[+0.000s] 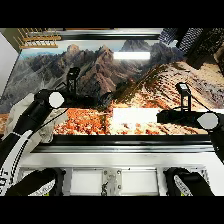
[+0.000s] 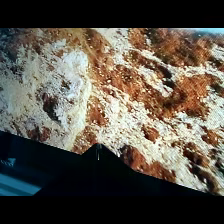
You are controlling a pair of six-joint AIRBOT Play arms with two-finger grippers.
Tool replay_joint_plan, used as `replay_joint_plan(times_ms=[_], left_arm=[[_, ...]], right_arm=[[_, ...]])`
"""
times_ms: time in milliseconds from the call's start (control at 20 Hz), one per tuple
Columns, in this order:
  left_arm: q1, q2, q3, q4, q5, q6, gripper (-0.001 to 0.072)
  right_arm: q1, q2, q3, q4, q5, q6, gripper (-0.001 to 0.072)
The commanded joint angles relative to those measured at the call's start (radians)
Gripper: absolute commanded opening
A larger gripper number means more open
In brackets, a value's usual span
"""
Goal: Fold the clothes and pants, and hang the long-sleeved shirts on hangers.
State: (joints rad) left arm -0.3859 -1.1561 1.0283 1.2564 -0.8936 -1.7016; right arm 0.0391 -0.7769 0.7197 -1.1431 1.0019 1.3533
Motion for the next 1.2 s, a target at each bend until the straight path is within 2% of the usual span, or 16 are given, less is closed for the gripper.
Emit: replay_joint_plan(times_ms=[0,700,750,800,850,900,950,1050,1150], left_arm=[[-0.001,0.0,0.0,0.0,0.0,0.0,0.0005],[-0.001,0.0,0.0,0.0,0.021,0.0,0.0005],[0.0,0.0,0.0,0.011,0.015,0.014,0.0005],[0.013,0.003,0.005,0.047,0.014,0.066,0.0008],[0.032,0.006,0.023,0.105,-0.005,0.113,0.0196],[0.063,0.008,0.054,0.181,-0.031,0.119,0.0583],[0.105,0.01,0.089,0.254,-0.056,0.116,0.0705],[0.224,0.015,0.172,0.375,-0.13,0.115,0.07],[0.378,0.015,0.243,0.4,-0.207,0.116,0.07]], right_arm=[[0.001,-0.001,0.0,0.0,0.0,0.0,0.0021],[0.001,-0.001,0.0,0.0,0.0,0.0,0.0021],[0.001,-0.001,0.0,0.0,0.0,0.0,0.0021],[0.001,0.0,0.0,0.0,0.0,0.0,0.0021],[0.001,-0.001,0.0,0.0,0.0,0.0,0.0021],[0.001,-0.001,0.0,0.0,0.0,0.0,0.0021],[0.001,-0.001,0.0,0.0,0.0,0.0,0.0021],[0.001,-0.001,0.0,0.0,0.0,0.0,0.0021],[0.001,-0.001,0.0,0.0,0.0,0.0,0.0021]])
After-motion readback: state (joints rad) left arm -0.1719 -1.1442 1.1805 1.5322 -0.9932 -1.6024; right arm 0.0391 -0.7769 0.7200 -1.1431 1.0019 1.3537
